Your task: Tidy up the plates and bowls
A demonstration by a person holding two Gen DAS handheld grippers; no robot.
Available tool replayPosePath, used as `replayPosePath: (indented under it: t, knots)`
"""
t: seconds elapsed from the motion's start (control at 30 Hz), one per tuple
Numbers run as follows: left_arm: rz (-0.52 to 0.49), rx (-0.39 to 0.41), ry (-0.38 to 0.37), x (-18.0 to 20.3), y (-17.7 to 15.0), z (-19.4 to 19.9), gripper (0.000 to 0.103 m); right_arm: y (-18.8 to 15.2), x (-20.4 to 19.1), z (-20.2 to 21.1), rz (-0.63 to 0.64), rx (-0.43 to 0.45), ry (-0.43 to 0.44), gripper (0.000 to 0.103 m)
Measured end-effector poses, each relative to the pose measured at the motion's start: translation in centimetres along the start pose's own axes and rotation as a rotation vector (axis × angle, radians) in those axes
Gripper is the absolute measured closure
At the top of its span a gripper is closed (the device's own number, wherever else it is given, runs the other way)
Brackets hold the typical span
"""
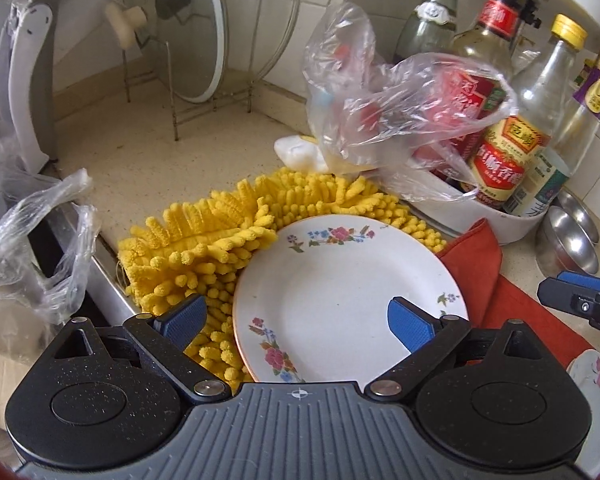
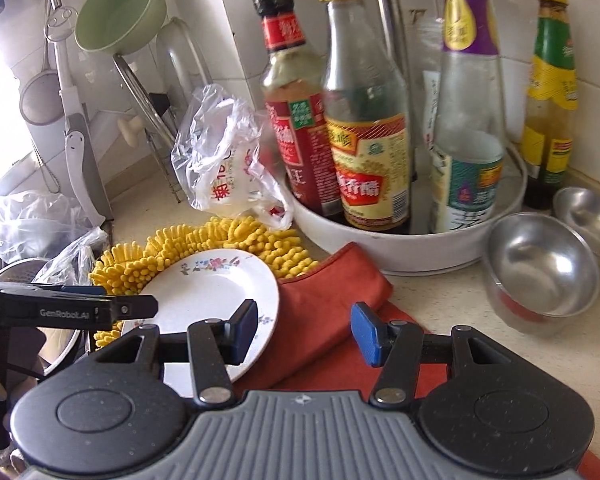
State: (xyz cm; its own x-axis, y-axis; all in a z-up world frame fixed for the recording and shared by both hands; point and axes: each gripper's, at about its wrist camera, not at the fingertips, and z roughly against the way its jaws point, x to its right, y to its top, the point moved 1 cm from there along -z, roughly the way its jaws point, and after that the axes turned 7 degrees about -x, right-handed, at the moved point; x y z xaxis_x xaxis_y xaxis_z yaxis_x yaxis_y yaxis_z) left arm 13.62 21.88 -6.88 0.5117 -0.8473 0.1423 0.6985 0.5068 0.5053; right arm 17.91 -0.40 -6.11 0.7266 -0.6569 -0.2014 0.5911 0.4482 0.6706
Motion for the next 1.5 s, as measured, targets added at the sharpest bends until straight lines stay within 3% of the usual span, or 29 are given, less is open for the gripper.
replayPosePath:
  t: [0.53, 0.83, 1.0, 1.23, 1.5]
  knots:
    - [-0.033, -0.091, -0.048, -1.8, 1.4, -3.7, 0.003, 0.6, -1.9, -6.3, -0.028, -0.116, 0.038, 0.052]
    - [-0.082, -0.117, -0.057, -1.4, 1.6, -5.2, 0.001, 0.6, -3.0, -7.7, -0.034, -0.142, 0.109, 0.048]
    - [-0.130, -0.123, -0.049, -0.7, 1.7, -5.8, 0.001, 0.6, -2.3, -9.3, -0.105, -0.186, 0.140, 0.048]
    - [-0.123, -0.113, -0.089, -0.3, 2.1, -4.8, 0.006, 0.6, -2.8, -8.7, -0.094, -0.168, 0.151, 0.048]
    - [-0.154, -0.108, -0.084, 1.2, 1.9, -4.7, 0.006, -0.2, -2.0, -7.9, -0.091, -0.159, 0.113, 0.049]
